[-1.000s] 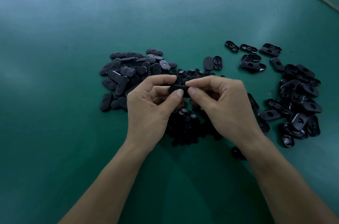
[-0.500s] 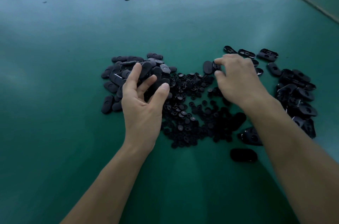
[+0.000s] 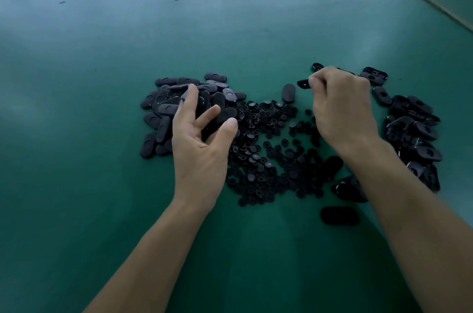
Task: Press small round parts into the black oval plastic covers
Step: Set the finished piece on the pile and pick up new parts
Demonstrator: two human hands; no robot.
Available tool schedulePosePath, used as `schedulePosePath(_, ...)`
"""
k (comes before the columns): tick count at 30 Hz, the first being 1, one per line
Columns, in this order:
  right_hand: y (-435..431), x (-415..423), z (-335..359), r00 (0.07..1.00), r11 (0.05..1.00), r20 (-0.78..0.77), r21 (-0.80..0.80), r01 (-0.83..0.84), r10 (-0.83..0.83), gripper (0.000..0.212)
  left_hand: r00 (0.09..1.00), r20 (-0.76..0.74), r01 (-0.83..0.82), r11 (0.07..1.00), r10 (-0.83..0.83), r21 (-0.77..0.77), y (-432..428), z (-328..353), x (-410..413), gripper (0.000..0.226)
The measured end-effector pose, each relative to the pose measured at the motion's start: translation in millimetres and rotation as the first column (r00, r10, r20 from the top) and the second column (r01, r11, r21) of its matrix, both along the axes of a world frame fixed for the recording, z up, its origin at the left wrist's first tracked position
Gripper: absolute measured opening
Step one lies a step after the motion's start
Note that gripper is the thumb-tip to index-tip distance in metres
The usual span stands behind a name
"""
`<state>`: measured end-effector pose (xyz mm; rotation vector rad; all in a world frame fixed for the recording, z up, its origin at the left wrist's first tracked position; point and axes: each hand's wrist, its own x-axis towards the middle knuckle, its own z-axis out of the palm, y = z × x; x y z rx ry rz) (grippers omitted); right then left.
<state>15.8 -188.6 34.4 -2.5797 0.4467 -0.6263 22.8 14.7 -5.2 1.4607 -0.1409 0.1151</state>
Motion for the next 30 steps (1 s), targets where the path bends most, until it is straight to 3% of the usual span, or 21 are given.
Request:
schedulePosePath(3, 9, -8, 3, 0.993, 0.972, 0.116, 0.234, -0.011, -0.017, 0.020, 0.999, 0.033, -0.012, 1.000, 0.012, 0.011, 1, 1, -1, 0.082)
schedulePosePath(6, 23, -16, 3, 0.988, 0.839, 0.155, 0.535, -0.098, 0.017, 0.013, 0.997, 0.059, -0.042, 0.998, 0.040, 0.036, 0, 2, -2, 0.084)
schedulePosePath(12, 42, -30, -7, 0.969, 0.642, 0.239, 0.734, -0.220, 0.059, 0.013, 0.994, 0.079, -0.083, 0.996, 0.082, 0.010, 0, 3, -3, 0.089)
schedulePosePath(15, 46, -32, -11, 0.962, 0.591, 0.265, 0.768, -0.248, 0.060, 0.014, 0.991, 0.098, -0.092, 0.996, 0.090, 0.014, 1, 3, -2, 0.085)
schedulePosePath(21, 56, -37, -10, 0.928, 0.565, 0.334, 0.739, -0.367, 0.166, 0.020, 0.998, 0.043, 0.049, 0.997, -0.046, -0.061, -2, 9, -6, 0.024)
schedulePosePath(24, 61, -40, -12, 0.905, 0.606, 0.347, 0.674, -0.423, 0.246, 0.025, 0.991, 0.065, 0.113, 0.993, -0.115, 0.030, 0, 11, -10, 0.018)
schedulePosePath(27, 64, -40, -11, 0.869, 0.587, 0.364, 0.641, -0.494, 0.334, 0.025, 0.984, 0.080, 0.153, 0.983, -0.162, 0.101, 0, 13, -11, 0.022)
schedulePosePath(30, 65, -40, -12, 0.889, 0.628, 0.349, 0.630, -0.456, 0.295, 0.020, 0.981, 0.084, 0.168, 0.979, -0.178, 0.111, 0, 12, -10, 0.026)
